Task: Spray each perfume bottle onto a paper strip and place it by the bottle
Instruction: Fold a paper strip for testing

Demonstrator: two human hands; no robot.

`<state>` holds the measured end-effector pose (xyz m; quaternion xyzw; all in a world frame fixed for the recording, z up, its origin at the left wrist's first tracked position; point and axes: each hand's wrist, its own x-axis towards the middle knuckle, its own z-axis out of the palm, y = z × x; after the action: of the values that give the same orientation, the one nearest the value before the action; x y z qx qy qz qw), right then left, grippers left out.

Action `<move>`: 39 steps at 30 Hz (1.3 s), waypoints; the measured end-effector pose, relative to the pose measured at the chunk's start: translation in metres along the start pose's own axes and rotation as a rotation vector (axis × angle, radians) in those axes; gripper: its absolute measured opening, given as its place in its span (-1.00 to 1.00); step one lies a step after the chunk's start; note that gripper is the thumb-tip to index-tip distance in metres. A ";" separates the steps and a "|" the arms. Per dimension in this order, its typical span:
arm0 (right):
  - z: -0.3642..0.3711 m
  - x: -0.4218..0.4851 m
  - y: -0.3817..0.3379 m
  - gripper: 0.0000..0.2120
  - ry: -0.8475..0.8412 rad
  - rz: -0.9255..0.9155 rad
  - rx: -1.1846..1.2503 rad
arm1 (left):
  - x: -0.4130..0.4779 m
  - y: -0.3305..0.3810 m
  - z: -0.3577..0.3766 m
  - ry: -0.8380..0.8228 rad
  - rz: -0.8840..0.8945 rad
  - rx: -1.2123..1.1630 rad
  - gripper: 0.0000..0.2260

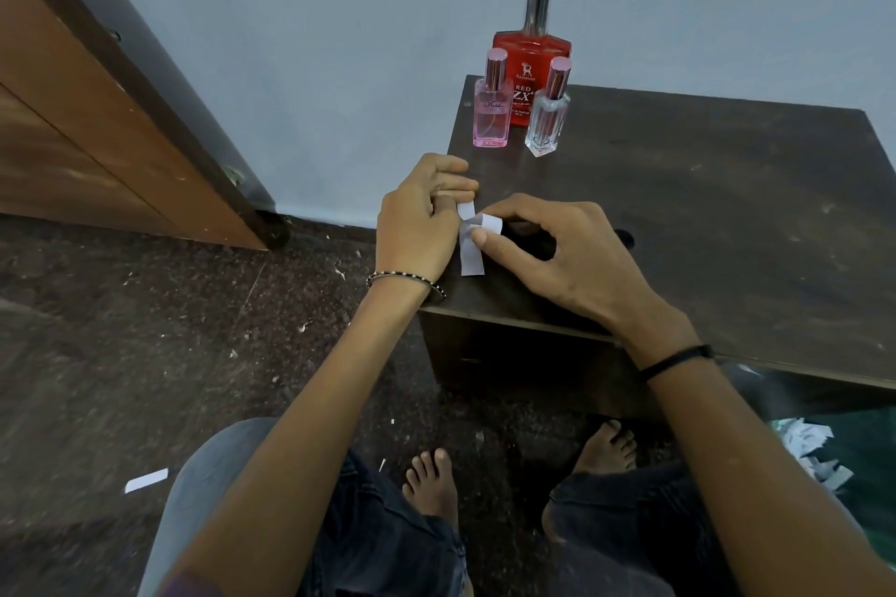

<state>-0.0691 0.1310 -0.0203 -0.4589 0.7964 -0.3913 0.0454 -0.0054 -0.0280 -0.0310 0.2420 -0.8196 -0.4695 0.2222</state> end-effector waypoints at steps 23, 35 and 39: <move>-0.001 0.006 -0.002 -0.79 0.060 0.068 0.074 | 0.005 -0.001 -0.016 -0.221 -0.019 -0.117 -0.71; 0.000 0.006 -0.004 -0.76 0.123 0.094 0.118 | 0.005 -0.004 -0.020 -0.256 0.047 -0.071 -0.63; 0.005 0.008 0.003 -0.83 0.108 0.029 0.035 | 0.006 -0.006 -0.017 -0.203 0.059 -0.077 -0.67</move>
<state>-0.0734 0.1229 -0.0234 -0.4245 0.7973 -0.4288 0.0160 0.0012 -0.0453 -0.0279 0.1601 -0.8259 -0.5161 0.1610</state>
